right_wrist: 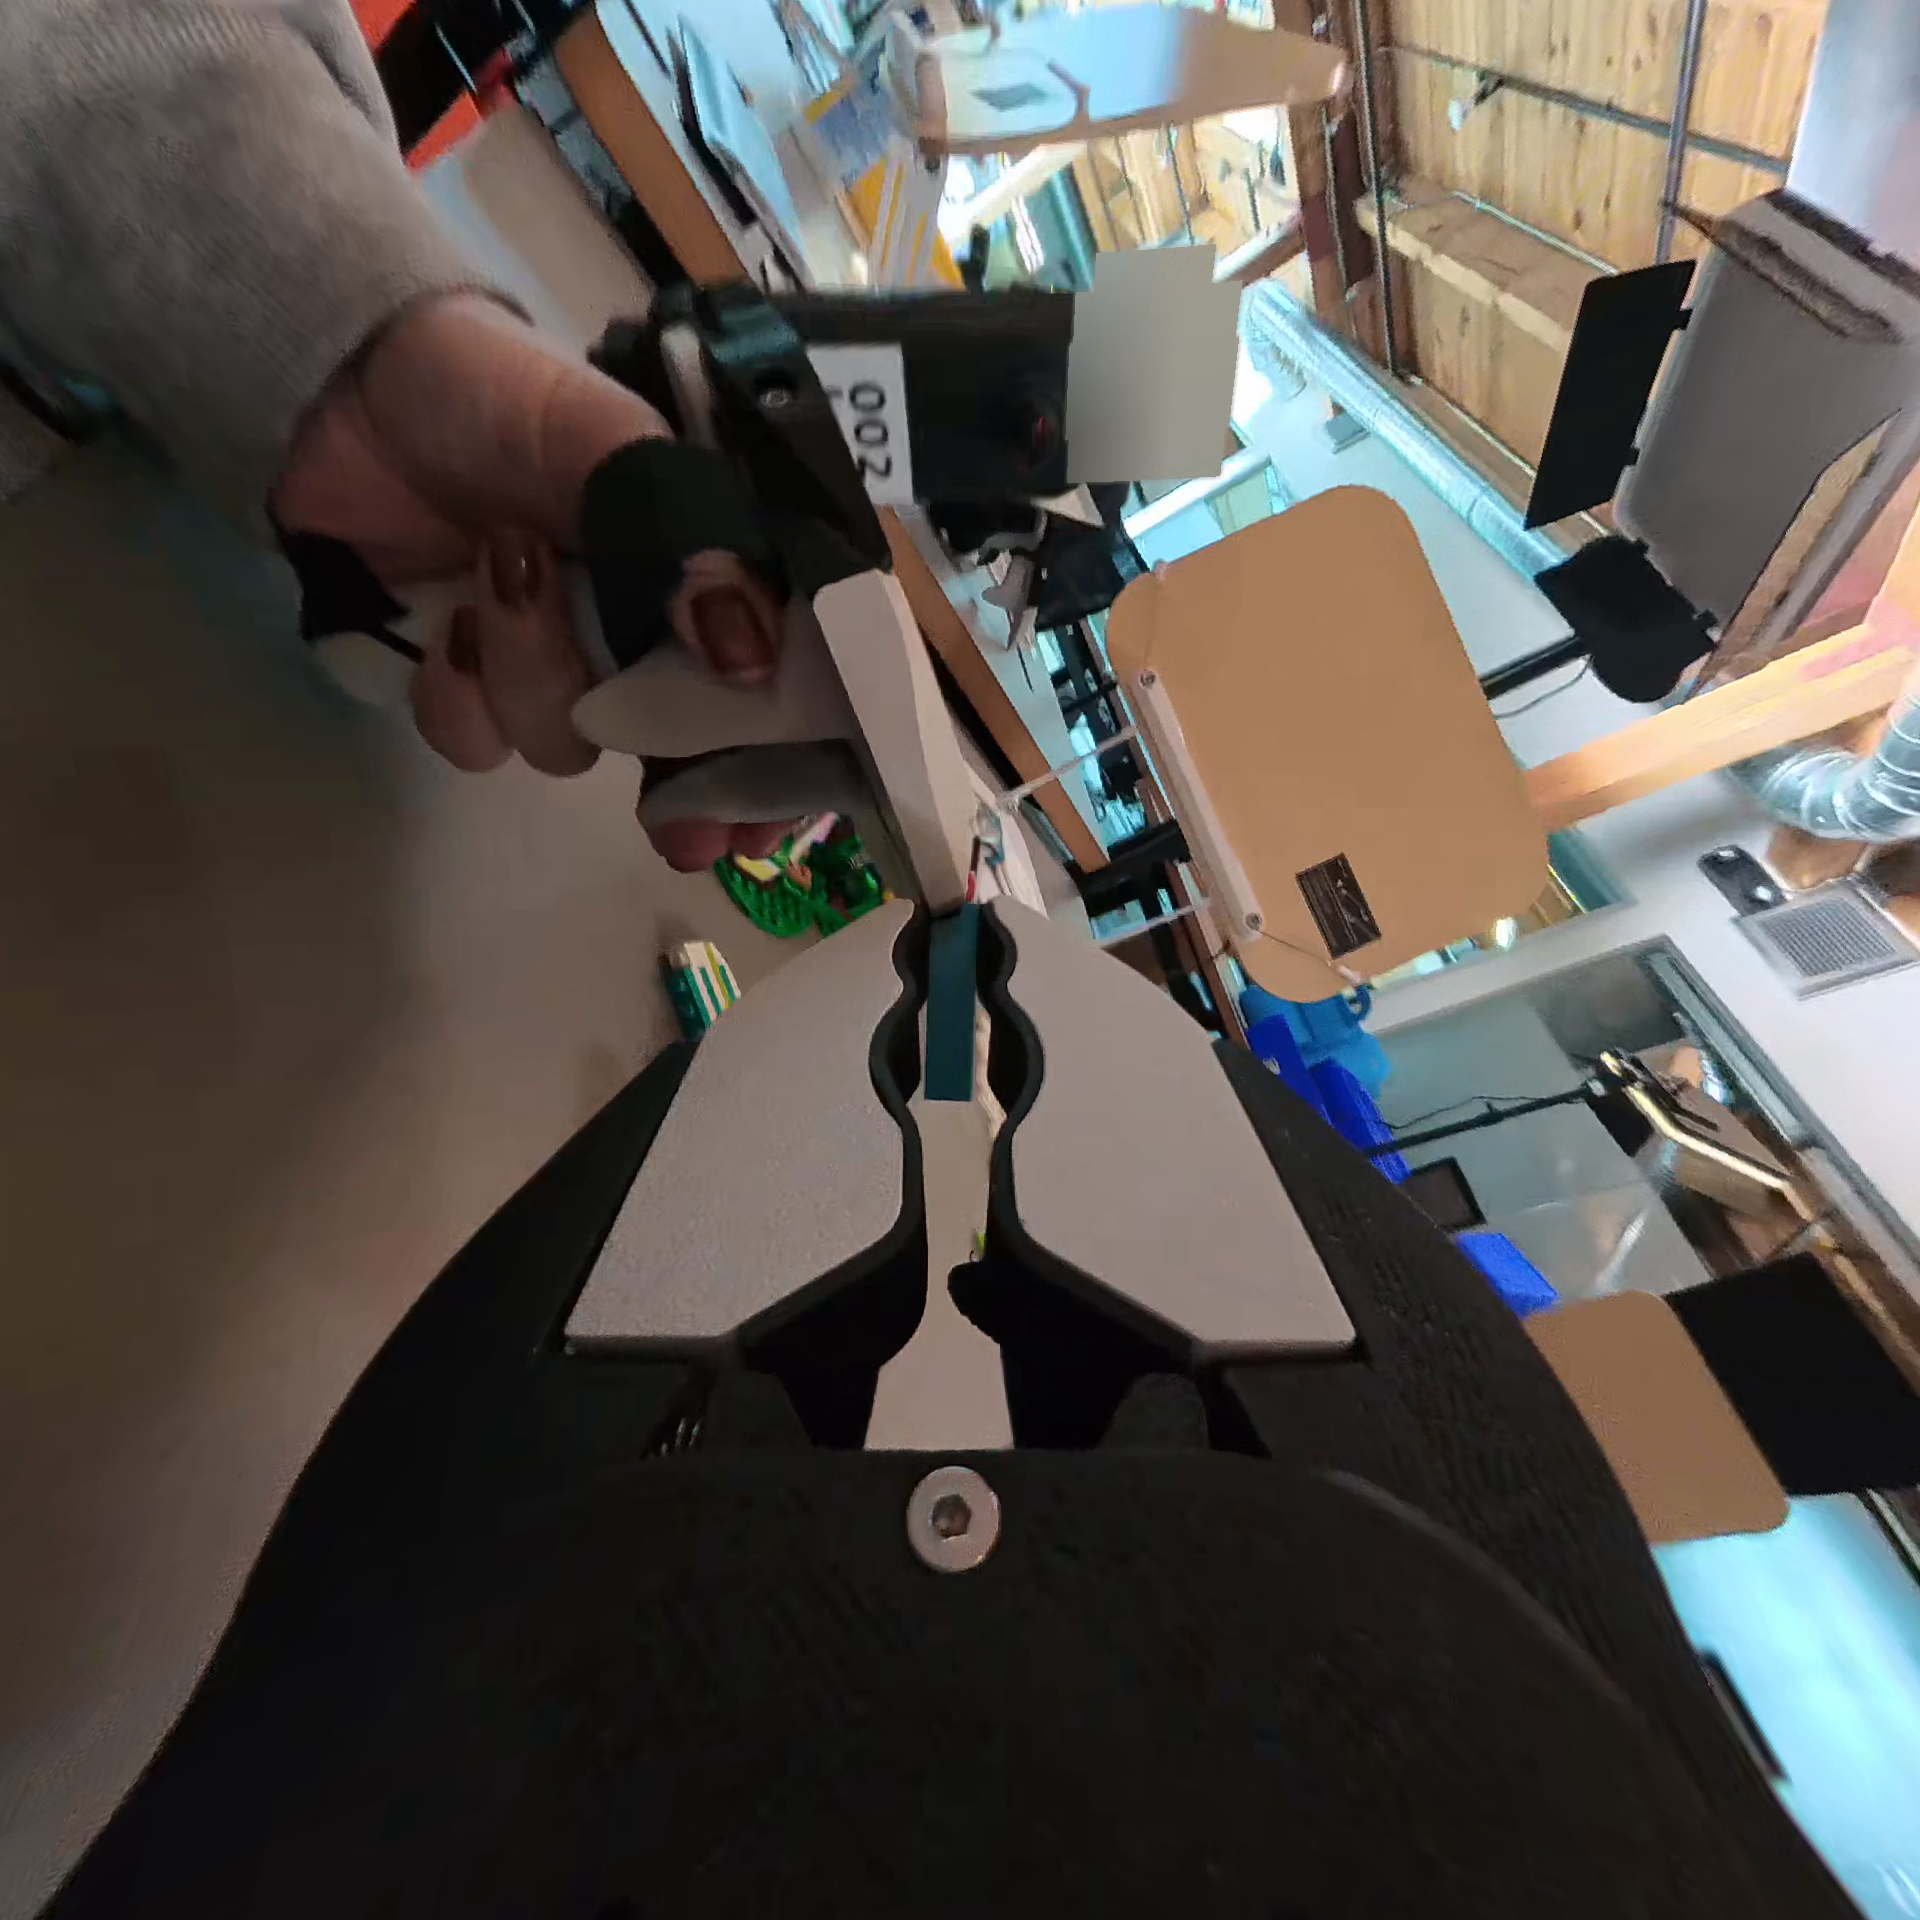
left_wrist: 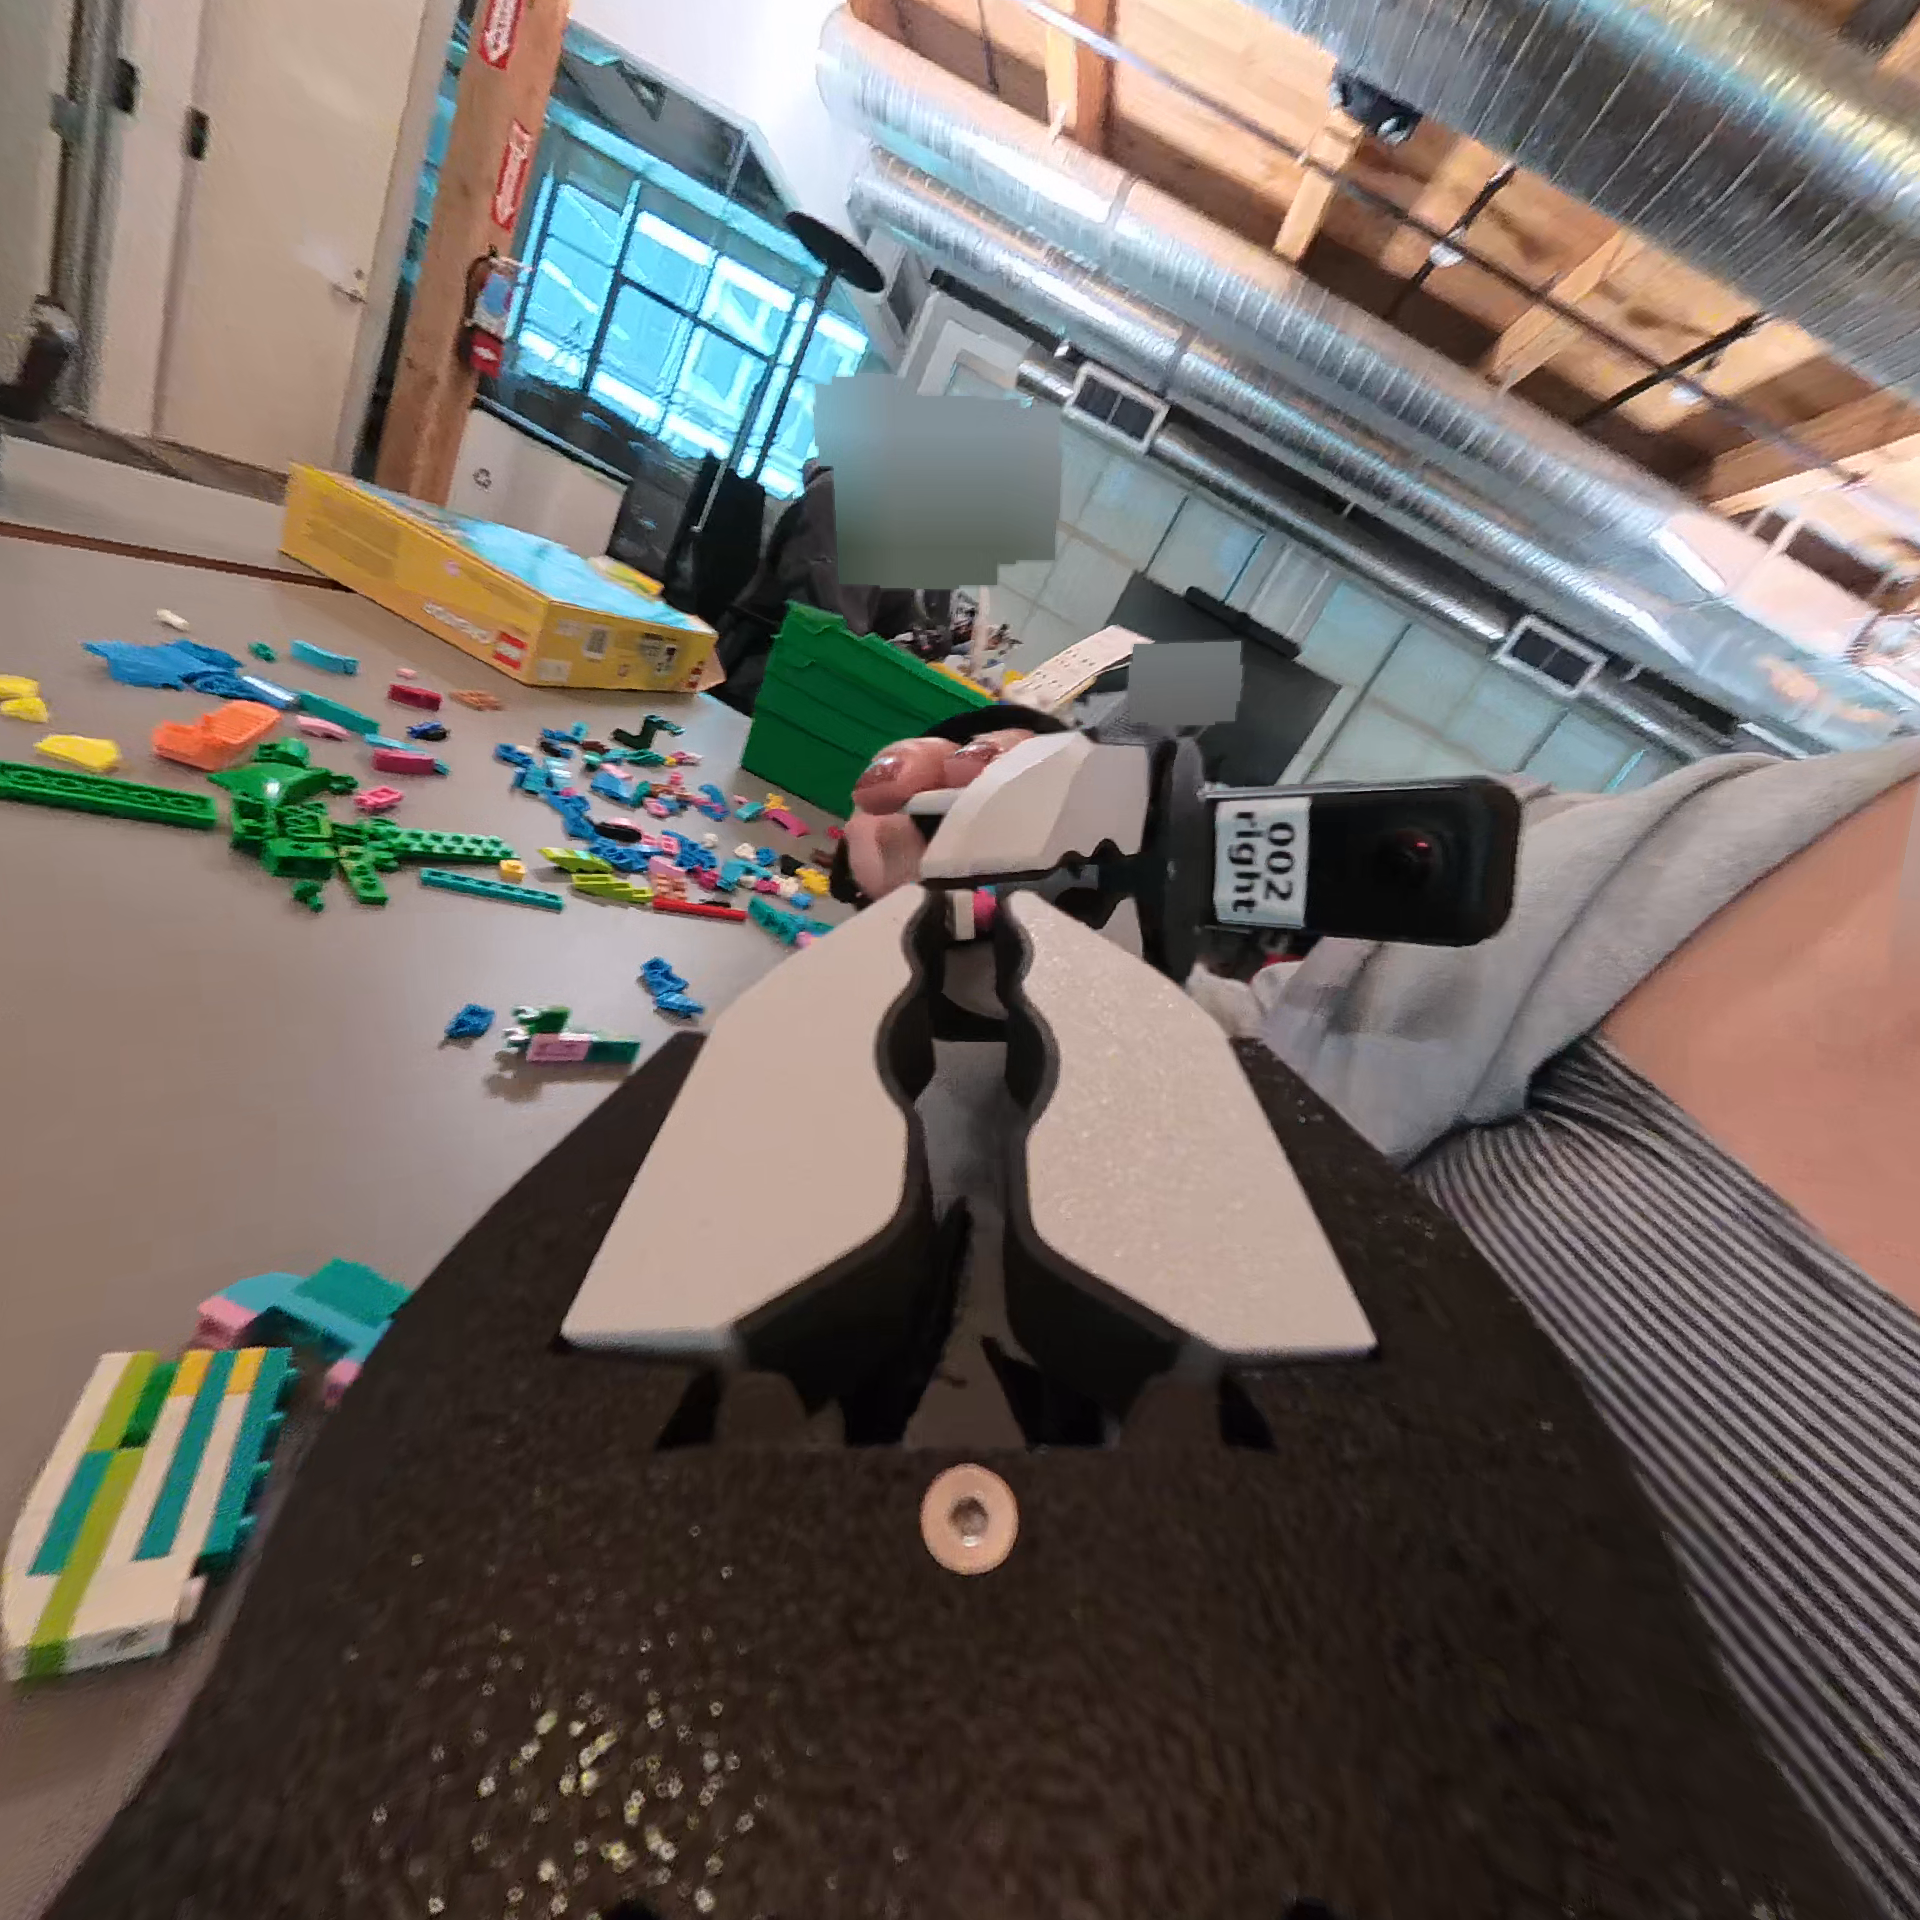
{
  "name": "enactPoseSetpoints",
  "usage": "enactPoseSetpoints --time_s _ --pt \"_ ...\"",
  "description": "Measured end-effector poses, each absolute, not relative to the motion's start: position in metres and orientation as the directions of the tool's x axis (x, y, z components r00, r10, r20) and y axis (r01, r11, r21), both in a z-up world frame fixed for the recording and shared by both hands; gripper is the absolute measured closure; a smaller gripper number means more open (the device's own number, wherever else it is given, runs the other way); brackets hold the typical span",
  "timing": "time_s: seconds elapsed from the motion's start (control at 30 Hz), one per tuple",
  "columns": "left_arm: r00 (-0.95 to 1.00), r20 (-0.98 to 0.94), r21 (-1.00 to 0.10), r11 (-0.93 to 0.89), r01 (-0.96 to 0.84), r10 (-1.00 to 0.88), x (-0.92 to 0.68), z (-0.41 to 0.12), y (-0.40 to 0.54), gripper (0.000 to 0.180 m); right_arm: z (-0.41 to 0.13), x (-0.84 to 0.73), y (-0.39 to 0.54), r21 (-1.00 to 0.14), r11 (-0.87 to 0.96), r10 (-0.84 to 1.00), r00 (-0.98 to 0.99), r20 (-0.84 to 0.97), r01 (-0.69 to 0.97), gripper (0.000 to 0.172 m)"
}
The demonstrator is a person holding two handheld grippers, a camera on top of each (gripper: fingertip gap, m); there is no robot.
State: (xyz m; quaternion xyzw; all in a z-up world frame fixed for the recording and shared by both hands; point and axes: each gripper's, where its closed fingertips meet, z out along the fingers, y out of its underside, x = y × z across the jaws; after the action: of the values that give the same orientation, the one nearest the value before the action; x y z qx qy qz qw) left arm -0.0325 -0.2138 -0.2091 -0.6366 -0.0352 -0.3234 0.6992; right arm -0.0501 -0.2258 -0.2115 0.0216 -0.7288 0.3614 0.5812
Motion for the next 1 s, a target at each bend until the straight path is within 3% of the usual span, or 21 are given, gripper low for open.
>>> enactPoseSetpoints --time_s 0.2,0.27,0.33,0.4,0.5,0.63,0.8,1.0 --pt "0.761 0.459 -0.864 -0.033 0.502 -0.459 -0.027 -0.209 -0.216 0.172 -0.212 -0.045 -0.229 -0.544 0.697 0.405 -0.369 0.837 -0.468 0.165" --pt "0.812 0.384 -0.905 -0.005 0.425 -0.439 -0.026 -0.209 -0.216 0.172 -0.211 -0.043 -0.227 -0.642 0.63 0.469 -0.445 0.763 -0.438 0.163" --pt "0.88 0.265 -0.956 0.011 0.292 -0.395 -0.026 -0.212 -0.217 0.172 -0.213 -0.045 -0.22 -0.739 0.568 0.53 -0.527 0.665 -0.362 0.149" --pt "0.921 0.137 -0.988 0.016 0.154 -0.363 -0.025 -0.216 -0.218 0.172 -0.222 -0.046 -0.213 -0.784 0.56 0.537 -0.603 0.59 -0.268 0.145" --pt "0.937 0.018 -0.999 0.037 0.033 -0.35 -0.022 -0.217 -0.221 0.172 -0.232 -0.041 -0.212 -0.804 0.554 0.515 -0.669 0.536 -0.218 0.162" --pt "0.931 -0.122 -0.992 0.017 -0.124 -0.344 -0.018 -0.226 -0.222 0.172 -0.238 -0.036 -0.213 -0.801 0.565 0.483 -0.707 0.517 -0.201 0.162" --pt "0.924 -0.184 -0.981 0.013 -0.191 -0.334 -0.016 -0.23 -0.221 0.172 -0.246 -0.032 -0.215 -0.796 0.577 0.451 -0.742 0.496 -0.182 0.165" --pt "0.955 -0.281 -0.96 0.039 -0.278 -0.094 -0.043 -0.22 -0.218 0.173 -0.245 -0.047 -0.213 -0.856 0.51 0.583 -0.697 0.416 -0.084 0.17"
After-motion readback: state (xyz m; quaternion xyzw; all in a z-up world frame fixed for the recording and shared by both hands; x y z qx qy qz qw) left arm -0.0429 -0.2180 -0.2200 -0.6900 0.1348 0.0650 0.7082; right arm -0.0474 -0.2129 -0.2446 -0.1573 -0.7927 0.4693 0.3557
